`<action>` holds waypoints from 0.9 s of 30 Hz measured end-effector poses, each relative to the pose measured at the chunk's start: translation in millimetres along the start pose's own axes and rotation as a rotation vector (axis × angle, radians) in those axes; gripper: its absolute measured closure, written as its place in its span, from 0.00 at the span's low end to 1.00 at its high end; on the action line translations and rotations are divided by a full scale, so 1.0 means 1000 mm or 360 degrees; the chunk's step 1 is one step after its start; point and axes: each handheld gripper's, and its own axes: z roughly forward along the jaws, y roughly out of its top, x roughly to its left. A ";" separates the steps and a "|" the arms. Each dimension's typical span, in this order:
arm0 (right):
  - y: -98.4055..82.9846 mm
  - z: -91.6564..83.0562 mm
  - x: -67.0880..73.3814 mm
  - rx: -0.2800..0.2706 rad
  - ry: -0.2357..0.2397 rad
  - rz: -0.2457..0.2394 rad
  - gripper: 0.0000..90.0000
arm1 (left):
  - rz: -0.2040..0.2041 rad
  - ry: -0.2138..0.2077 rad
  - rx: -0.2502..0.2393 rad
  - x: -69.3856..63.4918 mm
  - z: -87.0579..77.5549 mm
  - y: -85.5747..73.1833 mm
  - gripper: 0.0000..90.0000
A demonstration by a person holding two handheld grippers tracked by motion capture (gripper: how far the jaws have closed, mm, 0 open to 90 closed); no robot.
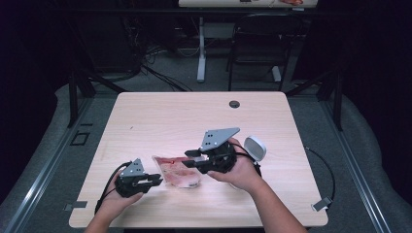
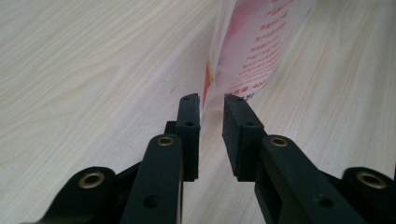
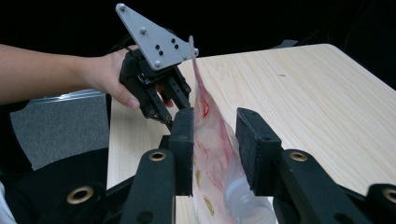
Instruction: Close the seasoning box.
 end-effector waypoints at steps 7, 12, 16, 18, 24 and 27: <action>0.001 -0.003 0.001 -0.0039 0.0020 0.0027 0.71 | -0.0009 0.0001 -0.0006 0.000 -0.001 -0.003 0.73; 0.001 -0.003 -0.001 -0.0036 0.0021 0.0035 0.70 | -0.0004 0.0012 0.0002 -0.002 0.001 -0.001 0.71; 0.001 -0.006 -0.001 -0.0071 -0.0002 0.0041 0.68 | -0.0025 0.0020 -0.0013 -0.002 0.001 -0.002 0.69; 0.002 -0.008 -0.001 -0.0088 -0.0013 0.0050 0.68 | -0.0034 0.0026 -0.0015 -0.002 -0.001 -0.003 0.68; 0.005 -0.024 -0.002 -0.0165 -0.0032 0.0075 0.67 | -0.0056 0.0035 -0.0007 -0.001 -0.003 -0.006 0.67; 0.003 -0.035 -0.005 -0.0176 -0.0056 0.0096 0.67 | -0.0071 0.0043 0.0008 0.000 -0.005 -0.009 0.67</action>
